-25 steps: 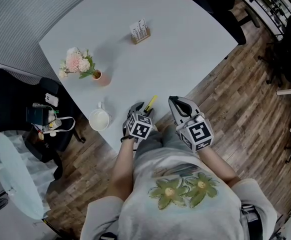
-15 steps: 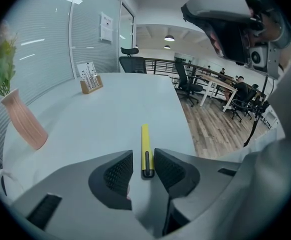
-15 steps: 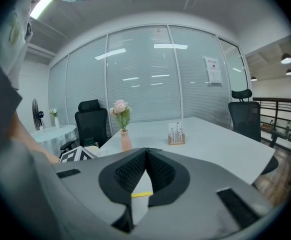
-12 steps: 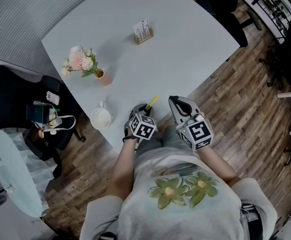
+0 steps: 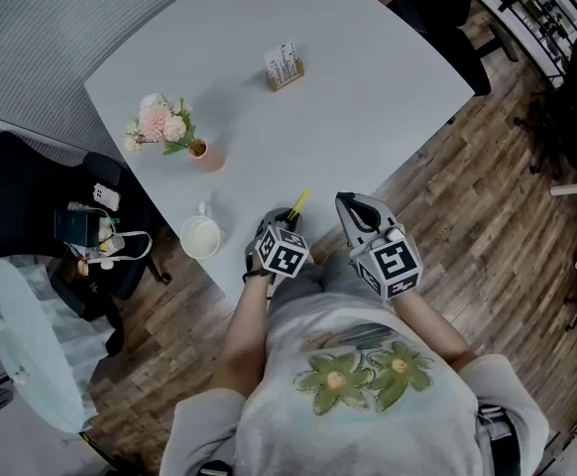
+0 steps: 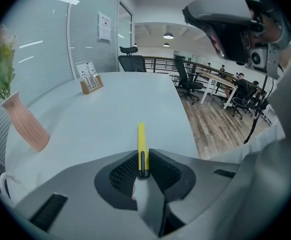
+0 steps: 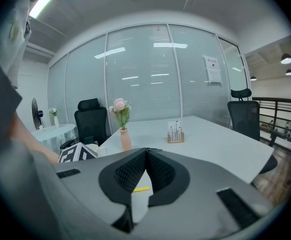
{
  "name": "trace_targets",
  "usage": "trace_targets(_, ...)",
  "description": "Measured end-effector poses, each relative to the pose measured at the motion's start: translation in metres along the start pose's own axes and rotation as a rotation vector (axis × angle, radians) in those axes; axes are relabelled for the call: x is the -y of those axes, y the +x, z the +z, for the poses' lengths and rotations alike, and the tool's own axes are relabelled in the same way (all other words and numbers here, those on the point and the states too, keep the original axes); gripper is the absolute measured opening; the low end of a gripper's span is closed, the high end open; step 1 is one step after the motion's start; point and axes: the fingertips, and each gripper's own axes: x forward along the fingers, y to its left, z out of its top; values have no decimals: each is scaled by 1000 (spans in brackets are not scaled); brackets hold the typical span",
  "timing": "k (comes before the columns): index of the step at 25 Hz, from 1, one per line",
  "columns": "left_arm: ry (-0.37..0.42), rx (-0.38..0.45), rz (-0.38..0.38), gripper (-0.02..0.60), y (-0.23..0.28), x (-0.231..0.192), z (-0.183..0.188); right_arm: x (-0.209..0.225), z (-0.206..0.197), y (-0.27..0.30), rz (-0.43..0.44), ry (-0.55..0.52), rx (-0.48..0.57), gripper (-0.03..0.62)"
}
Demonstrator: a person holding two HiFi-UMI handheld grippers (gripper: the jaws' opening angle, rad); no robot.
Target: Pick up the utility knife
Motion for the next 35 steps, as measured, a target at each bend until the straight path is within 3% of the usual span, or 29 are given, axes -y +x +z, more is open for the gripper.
trace_targets(12,-32,20,6,66,-11,-12,5,-4,-2,-4,6,-24,-1,5)
trace_targets(35,-13,175,85,66,-61,-30,56,-17,1,2,55,-41,4,5)
